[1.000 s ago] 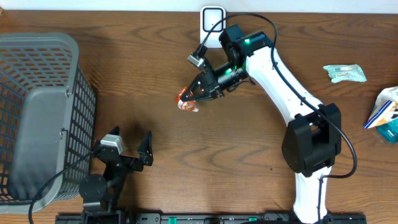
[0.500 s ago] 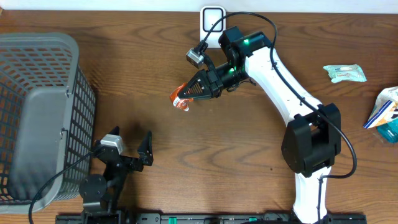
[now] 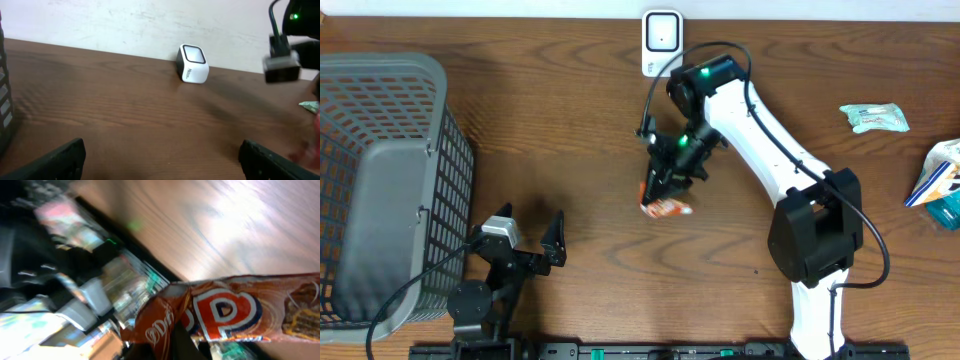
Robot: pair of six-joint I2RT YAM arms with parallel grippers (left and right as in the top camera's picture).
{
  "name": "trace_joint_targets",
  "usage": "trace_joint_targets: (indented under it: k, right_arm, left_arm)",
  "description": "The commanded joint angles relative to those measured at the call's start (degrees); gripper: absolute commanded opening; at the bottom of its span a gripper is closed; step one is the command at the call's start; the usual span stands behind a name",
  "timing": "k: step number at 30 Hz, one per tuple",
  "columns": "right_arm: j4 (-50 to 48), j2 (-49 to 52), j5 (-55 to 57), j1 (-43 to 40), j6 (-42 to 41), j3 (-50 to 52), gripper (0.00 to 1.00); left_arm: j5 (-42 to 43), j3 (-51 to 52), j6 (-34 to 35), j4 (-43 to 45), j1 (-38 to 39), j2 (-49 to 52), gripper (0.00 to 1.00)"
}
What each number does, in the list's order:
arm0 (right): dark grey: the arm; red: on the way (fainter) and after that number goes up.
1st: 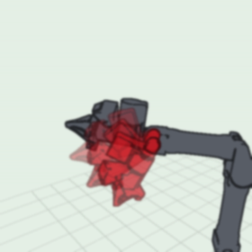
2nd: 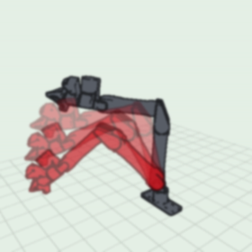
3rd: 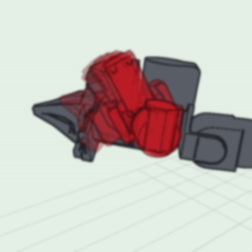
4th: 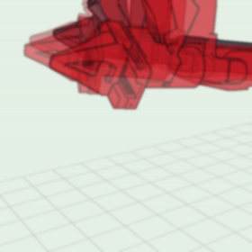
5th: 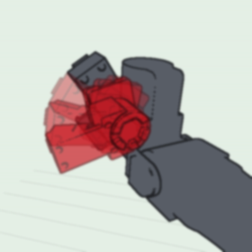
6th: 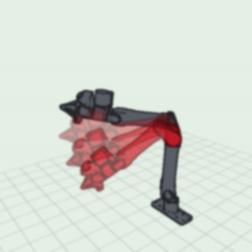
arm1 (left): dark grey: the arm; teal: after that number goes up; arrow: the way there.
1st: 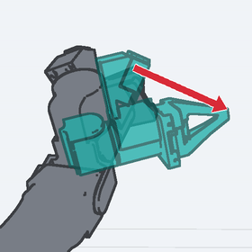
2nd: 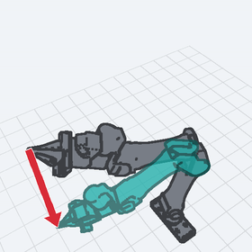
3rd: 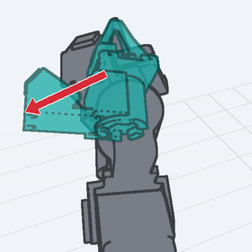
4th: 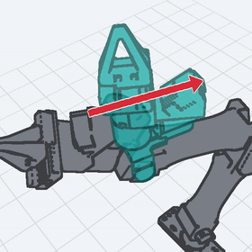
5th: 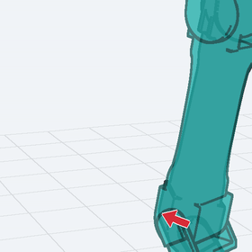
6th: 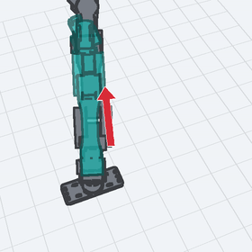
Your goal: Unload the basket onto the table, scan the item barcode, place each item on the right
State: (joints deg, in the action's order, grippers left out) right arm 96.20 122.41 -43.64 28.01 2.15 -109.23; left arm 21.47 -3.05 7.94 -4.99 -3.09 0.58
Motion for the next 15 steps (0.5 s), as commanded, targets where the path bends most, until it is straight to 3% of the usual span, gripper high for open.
trace_joint_targets:
  k: [1,6,15]
  right_arm:
    - [1.31,-0.26,14.4,0.87,-5.09,0.44,0.02]
    - [-0.24,0.37,19.69,2.23,-1.77,3.69,0.01]
    - [-6.67,4.39,19.3,1.95,1.2,13.33,0.01]
  left_arm:
    - [0.09,0.96,0.5,-1.66,0.28,-0.35,0.98]
    - [0.09,0.96,0.5,-1.66,0.28,-0.35,0.98]
    - [0.09,0.96,0.5,-1.66,0.28,-0.35,0.98]
